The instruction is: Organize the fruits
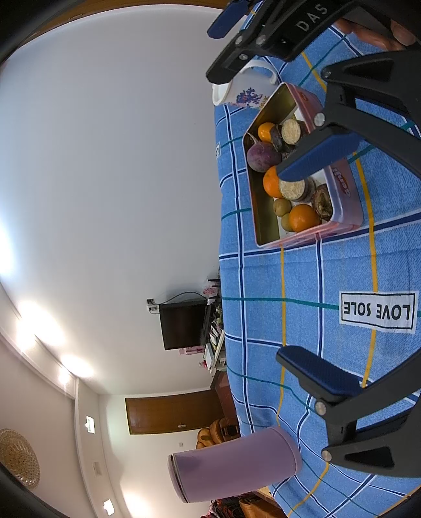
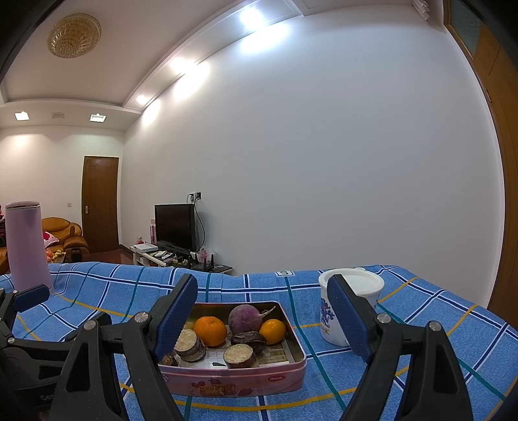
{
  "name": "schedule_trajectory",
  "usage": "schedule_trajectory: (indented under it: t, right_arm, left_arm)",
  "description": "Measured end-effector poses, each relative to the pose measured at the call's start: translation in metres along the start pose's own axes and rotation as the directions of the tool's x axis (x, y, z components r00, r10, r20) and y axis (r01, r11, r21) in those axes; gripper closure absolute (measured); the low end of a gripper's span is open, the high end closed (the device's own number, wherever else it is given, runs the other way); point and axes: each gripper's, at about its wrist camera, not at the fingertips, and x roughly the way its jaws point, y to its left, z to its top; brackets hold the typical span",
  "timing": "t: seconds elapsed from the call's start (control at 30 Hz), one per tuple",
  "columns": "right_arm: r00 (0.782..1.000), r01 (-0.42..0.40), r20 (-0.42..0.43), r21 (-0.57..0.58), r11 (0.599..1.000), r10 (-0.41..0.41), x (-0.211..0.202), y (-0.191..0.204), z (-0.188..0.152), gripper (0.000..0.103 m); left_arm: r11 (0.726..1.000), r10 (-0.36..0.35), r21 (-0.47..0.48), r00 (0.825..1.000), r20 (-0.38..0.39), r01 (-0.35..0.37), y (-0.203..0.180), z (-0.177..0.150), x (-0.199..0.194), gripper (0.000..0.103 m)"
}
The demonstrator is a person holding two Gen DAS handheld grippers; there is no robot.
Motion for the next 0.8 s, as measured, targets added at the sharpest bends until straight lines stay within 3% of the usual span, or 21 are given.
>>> schedule_trajectory:
  t: [0.8]
  right_arm:
    - [1.0,0.008,-0.01,0.002,1.0,-0.008,-0.0004,0.0004,-0.0008,0.019]
  left_arm:
    - [1.0,0.016,-0.018,1.0,-0.024,-0.016,0.0034,-0.0004,0.0044,0.0]
